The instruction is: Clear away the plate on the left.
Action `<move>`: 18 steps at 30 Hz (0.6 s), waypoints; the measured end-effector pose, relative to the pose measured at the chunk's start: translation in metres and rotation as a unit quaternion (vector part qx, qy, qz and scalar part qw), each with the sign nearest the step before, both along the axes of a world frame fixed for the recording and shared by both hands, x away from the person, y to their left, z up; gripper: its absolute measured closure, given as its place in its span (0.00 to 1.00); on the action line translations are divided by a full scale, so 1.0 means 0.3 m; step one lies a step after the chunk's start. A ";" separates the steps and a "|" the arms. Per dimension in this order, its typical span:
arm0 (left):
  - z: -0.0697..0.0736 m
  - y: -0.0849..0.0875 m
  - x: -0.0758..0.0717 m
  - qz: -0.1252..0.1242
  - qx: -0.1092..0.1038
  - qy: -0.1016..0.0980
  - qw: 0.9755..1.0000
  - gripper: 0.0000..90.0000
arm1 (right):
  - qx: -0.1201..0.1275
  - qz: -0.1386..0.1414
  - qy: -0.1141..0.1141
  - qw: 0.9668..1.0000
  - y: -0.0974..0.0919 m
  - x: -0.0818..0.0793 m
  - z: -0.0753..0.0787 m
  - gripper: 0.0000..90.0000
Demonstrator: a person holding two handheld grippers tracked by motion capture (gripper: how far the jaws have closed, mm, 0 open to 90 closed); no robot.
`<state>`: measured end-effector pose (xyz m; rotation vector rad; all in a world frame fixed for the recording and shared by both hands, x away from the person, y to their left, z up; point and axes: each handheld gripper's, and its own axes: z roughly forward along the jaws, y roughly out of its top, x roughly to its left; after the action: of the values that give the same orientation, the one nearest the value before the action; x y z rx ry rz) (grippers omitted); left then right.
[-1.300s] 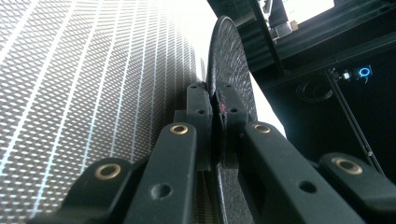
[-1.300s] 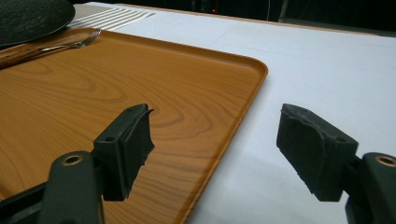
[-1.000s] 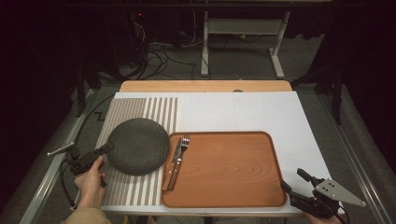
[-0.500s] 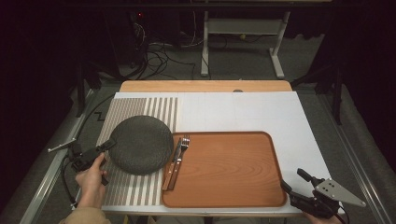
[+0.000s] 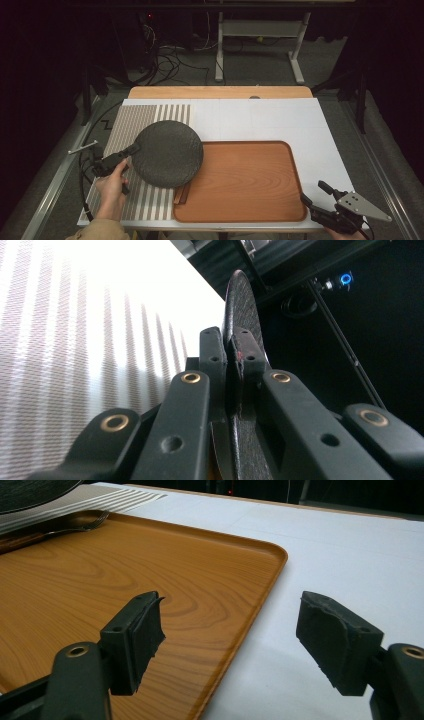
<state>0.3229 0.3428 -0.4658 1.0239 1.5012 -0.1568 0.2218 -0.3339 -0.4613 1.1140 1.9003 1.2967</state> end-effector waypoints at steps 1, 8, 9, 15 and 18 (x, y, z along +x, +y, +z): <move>0.007 -0.007 0.002 -0.003 0.000 -0.002 1.000 0.92 | 0.000 0.000 0.000 1.000 0.000 0.000 0.000 0.30; 0.037 -0.071 0.019 -0.029 -0.006 -0.017 0.999 0.91 | -0.001 0.001 0.000 1.000 0.001 0.000 0.000 0.30; 0.039 -0.083 0.024 -0.033 -0.008 -0.017 0.999 0.91 | -0.001 0.001 0.000 1.000 0.001 0.000 0.000 0.30; 0.054 -0.159 0.047 -0.062 -0.011 -0.020 0.998 0.91 | -0.001 0.001 -0.001 1.000 0.001 -0.001 0.001 0.30; 0.063 -0.199 0.054 -0.073 -0.007 -0.025 0.997 0.91 | -0.001 0.001 0.000 1.000 0.001 0.000 0.000 0.30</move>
<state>0.3391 0.2831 -0.4468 1.1184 1.3778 -0.2441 0.2216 -0.3337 -0.4613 1.1101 1.9029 1.2962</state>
